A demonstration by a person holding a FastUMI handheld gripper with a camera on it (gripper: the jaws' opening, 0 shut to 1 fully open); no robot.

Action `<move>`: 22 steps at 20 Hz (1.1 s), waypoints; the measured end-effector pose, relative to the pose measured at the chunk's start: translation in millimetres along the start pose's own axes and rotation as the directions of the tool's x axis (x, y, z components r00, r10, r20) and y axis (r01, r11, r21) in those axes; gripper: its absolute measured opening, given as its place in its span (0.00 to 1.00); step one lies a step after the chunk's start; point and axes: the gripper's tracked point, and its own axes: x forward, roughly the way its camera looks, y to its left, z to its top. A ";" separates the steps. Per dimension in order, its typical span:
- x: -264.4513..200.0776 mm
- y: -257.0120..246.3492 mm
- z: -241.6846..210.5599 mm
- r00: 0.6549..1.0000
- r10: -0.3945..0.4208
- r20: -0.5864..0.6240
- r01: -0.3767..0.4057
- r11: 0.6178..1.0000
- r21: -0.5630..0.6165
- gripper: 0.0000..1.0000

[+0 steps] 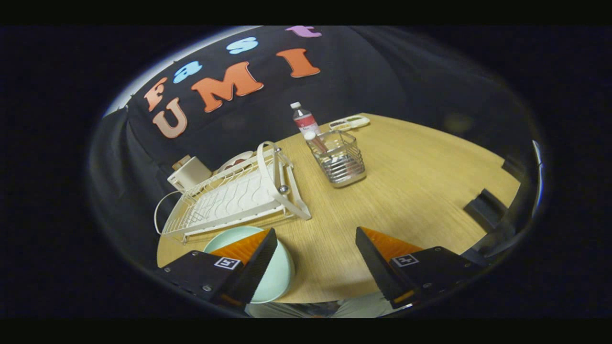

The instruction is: Take the plate from the dish rack, then take the spoon from the basket and place it into the plate.

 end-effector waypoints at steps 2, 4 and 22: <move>-1.4 -3.9 25.2 0.997 -0.021 0.077 0.025 0.998 -0.049 0.99; -1.6 -8.0 51.6 0.986 -0.046 0.160 0.061 0.994 -0.090 0.99; 62.8 -6.3 115.4 0.910 -0.091 0.405 0.230 0.923 -0.308 0.37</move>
